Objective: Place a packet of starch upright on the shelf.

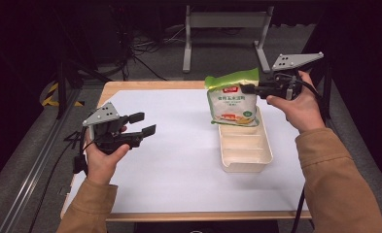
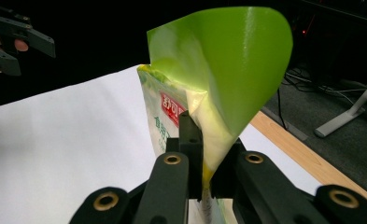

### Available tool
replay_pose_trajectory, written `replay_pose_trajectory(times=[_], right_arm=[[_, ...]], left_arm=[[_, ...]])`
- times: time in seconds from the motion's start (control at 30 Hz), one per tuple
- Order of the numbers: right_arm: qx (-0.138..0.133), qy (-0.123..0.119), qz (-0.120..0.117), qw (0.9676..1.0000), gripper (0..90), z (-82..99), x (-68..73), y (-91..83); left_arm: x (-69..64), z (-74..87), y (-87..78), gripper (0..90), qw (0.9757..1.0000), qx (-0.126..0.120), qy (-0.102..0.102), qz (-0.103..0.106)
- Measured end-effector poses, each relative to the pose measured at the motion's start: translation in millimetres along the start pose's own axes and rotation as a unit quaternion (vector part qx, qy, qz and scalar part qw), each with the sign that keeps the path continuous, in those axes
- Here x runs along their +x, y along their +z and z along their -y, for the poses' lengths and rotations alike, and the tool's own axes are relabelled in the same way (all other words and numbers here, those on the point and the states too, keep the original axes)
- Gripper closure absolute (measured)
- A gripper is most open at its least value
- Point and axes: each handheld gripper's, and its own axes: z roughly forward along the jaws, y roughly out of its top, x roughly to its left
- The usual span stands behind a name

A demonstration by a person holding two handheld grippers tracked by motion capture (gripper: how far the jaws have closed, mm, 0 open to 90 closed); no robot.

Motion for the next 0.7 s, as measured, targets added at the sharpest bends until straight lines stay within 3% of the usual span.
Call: replay_pose_trajectory(times=[0.27, 0.7], right_arm=[[-0.001, 0.006, -0.004, 1.0000, 85.6, 14.0, -10.2, 1.8], [0.006, 0.000, -0.010, 0.9999, 85.5, 31.8, -19.6, 8.7]], left_arm=[[1.5, 5.8, -10.1, 37.8, 0.9999, -0.001, -0.009, -0.012], [4.8, 10.4, -12.5, 37.4, 0.9997, 0.002, -0.019, -0.017]])
